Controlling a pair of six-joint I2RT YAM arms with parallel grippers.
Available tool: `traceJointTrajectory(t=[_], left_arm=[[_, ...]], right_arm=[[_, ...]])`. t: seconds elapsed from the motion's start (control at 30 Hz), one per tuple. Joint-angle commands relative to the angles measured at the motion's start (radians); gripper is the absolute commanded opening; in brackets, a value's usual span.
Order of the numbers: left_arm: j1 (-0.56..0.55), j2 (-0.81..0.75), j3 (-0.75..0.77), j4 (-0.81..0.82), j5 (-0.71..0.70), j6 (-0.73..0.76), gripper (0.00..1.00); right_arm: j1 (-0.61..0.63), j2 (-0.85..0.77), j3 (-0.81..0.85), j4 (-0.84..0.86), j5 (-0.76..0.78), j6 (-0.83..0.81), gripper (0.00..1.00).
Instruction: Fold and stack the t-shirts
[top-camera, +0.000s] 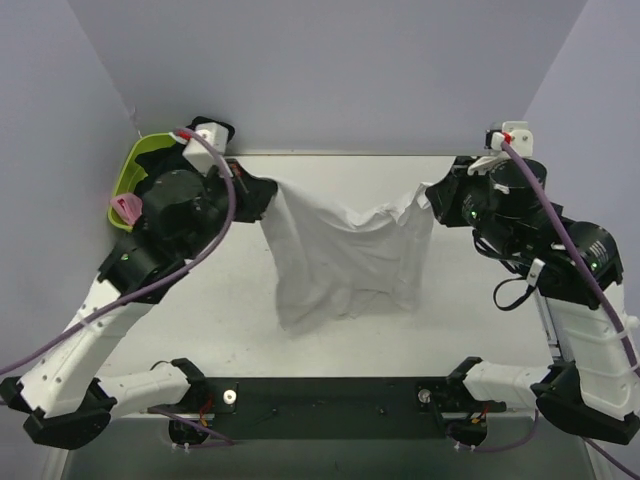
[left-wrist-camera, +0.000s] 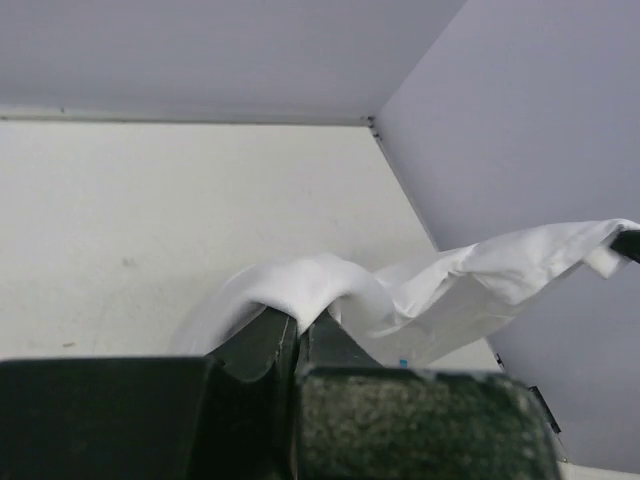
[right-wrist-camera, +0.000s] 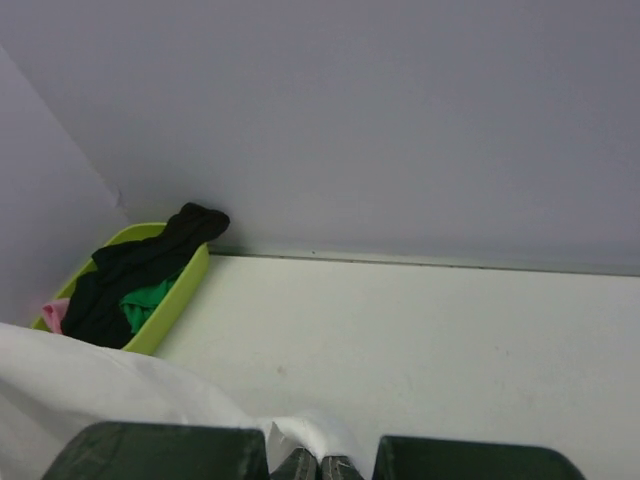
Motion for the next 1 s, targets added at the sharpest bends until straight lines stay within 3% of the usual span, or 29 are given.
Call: traceJointTrajectory(t=[0.0, 0.17, 0.43, 0.6, 0.83, 0.97], left_arm=[[0.020, -0.033, 0.145, -0.186, 0.055, 0.138, 0.00], [0.021, -0.075, 0.242, -0.227, 0.080, 0.151, 0.00], [0.021, -0.210, 0.211, -0.174, 0.071, 0.148, 0.00], [0.021, -0.256, 0.210, -0.155, 0.066, 0.131, 0.00], [0.021, -0.248, 0.138, -0.114, 0.046, 0.134, 0.00], [0.021, -0.212, 0.014, -0.042, 0.017, 0.132, 0.00]], right_arm=[[-0.002, -0.081, 0.052, 0.084, -0.105, -0.076, 0.00], [-0.003, -0.174, 0.082, 0.103, -0.194, -0.112, 0.00], [-0.003, -0.313, 0.104, 0.163, -0.352, -0.117, 0.00], [-0.005, -0.311, 0.129, 0.164, -0.389, -0.102, 0.00], [-0.003, -0.257, 0.082, 0.184, -0.332, -0.112, 0.00], [-0.005, -0.199, 0.017, 0.193, -0.176, -0.132, 0.00]])
